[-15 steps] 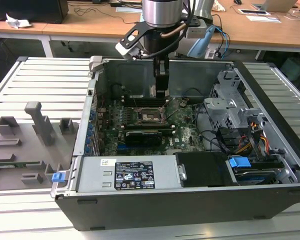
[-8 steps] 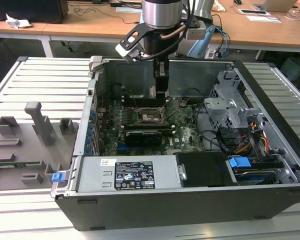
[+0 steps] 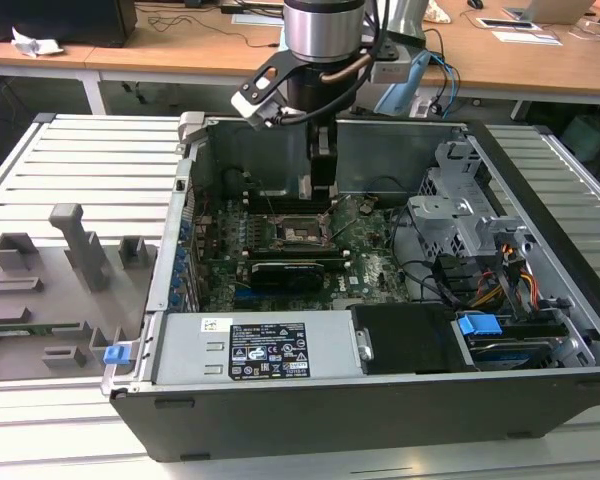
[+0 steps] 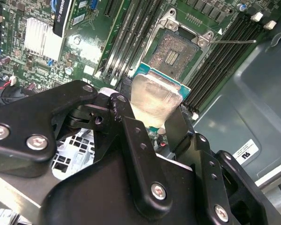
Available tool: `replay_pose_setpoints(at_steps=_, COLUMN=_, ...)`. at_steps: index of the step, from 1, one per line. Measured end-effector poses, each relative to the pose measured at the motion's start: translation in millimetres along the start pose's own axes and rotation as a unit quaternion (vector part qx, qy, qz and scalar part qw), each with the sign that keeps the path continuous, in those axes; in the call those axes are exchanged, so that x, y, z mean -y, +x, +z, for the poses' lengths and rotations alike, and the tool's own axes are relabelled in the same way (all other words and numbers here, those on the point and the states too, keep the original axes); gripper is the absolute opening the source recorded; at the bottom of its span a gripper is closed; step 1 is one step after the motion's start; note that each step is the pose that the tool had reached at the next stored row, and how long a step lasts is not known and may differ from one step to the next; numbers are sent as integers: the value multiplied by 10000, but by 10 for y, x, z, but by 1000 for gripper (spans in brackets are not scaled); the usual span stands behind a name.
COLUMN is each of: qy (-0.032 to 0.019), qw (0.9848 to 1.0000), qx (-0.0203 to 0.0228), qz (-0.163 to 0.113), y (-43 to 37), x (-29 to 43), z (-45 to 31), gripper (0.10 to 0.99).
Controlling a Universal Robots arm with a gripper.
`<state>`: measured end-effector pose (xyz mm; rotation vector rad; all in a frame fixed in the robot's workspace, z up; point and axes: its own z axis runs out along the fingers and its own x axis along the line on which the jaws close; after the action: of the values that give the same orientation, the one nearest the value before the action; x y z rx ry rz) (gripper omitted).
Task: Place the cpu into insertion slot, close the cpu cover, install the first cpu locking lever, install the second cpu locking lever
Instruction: 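Place the cpu into insertion slot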
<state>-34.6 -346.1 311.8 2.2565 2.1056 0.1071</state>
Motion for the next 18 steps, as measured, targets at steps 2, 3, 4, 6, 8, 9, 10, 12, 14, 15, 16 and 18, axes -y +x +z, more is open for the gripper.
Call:
replay_pose_setpoints(at_steps=2, qy=0, qw=10000, qx=0, qz=0, y=0, x=1, z=7, gripper=529)
replay_pose_setpoints(at_steps=3, qy=0, qw=10000, qx=0, qz=0, y=0, x=1, z=11, gripper=529)
replay_pose_setpoints(at_steps=4, qy=0, qw=10000, qx=0, qz=0, y=0, x=2, z=19, gripper=529)
replay_pose_setpoints(at_steps=6, qy=0, qw=10000, qx=0, qz=0, y=0, x=2, z=27, gripper=529)
replay_pose_setpoints(at_steps=8, qy=0, qw=10000, qx=0, qz=0, y=0, x=3, z=34, gripper=529)
replay_pose_setpoints(at_steps=9, qy=0, qw=10000, qx=0, qz=0, y=0, x=3, z=38, gripper=529)
replay_pose_setpoints(at_steps=10, qy=0, qw=10000, qx=0, qz=0, y=-1, x=4, z=41, gripper=529)
replay_pose_setpoints(at_steps=12, qy=0, qw=10000, qx=0, qz=0, y=-1, x=4, z=48, gripper=529)
replay_pose_setpoints(at_steps=14, qy=0, qw=10000, qx=0, qz=0, y=-1, x=5, z=61, gripper=529)
replay_pose_setpoints(at_steps=15, qy=0, qw=10000, qx=0, qz=0, y=-1, x=6, z=67, gripper=529)
replay_pose_setpoints(at_steps=16, qy=0, qw=10000, qx=0, qz=0, y=-1, x=6, z=73, gripper=529)
replay_pose_setpoints(at_steps=18, qy=0, qw=10000, qx=0, qz=0, y=-1, x=7, z=80, gripper=529)
